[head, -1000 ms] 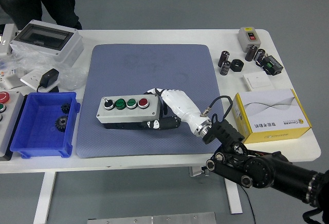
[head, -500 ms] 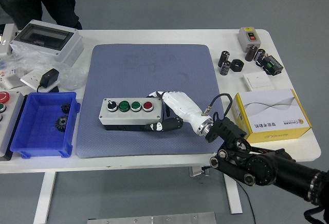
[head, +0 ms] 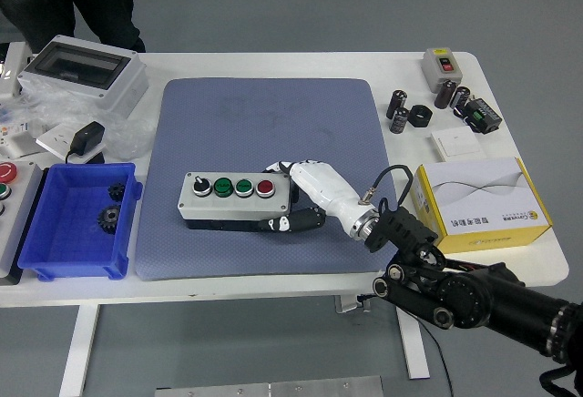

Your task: Pick up the button,place it on the desk,press the button,press the button

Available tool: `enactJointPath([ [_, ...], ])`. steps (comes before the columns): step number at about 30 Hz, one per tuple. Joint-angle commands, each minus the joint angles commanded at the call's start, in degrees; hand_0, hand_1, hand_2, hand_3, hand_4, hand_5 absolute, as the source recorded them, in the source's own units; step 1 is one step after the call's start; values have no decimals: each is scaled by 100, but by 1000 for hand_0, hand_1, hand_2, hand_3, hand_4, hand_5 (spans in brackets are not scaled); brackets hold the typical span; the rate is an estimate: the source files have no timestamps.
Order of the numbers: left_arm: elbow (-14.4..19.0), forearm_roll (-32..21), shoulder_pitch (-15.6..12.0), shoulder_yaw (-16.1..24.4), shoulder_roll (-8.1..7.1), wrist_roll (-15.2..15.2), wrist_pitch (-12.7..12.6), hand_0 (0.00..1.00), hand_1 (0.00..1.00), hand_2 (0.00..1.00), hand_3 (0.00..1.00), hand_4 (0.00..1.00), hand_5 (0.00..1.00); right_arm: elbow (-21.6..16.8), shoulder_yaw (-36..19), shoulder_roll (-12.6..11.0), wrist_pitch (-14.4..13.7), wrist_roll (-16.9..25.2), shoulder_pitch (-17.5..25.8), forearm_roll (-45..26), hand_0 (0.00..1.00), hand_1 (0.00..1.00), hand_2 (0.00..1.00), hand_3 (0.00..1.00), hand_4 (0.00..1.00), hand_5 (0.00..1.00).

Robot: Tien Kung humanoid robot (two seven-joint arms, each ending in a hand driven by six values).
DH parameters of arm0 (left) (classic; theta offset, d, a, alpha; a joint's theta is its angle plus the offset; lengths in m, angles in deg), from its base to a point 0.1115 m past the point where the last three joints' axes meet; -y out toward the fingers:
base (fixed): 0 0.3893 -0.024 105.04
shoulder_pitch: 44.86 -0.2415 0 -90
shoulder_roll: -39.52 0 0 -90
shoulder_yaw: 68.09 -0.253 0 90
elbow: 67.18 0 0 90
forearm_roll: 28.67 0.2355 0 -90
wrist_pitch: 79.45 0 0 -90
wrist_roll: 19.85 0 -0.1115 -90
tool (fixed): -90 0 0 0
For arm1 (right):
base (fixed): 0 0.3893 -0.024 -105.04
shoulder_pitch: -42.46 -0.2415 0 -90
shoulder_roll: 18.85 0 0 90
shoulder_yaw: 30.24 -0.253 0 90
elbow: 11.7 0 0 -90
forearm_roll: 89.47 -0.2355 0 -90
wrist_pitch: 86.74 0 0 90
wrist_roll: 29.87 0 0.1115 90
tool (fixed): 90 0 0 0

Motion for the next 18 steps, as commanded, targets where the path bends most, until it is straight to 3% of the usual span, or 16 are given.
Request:
enactJointPath([
  [4,-3,6,3,6,-1,-8,3,659,576,509,579,469,73,26,6,-4,13,-14,-5,4,802,747,701,733,368,17],
  [5,-2,6,3,6,-1,-6,4,659,576,509,578,466,71,38,11,-3,19,-20,-8,10,805,765,757,749,375,2],
  [18,17,-31,3,-9,-5,16,23,659,576,510,578,465,67,44,-61,-37,243,-143,-50,282,816,780,781,796,433,5],
])
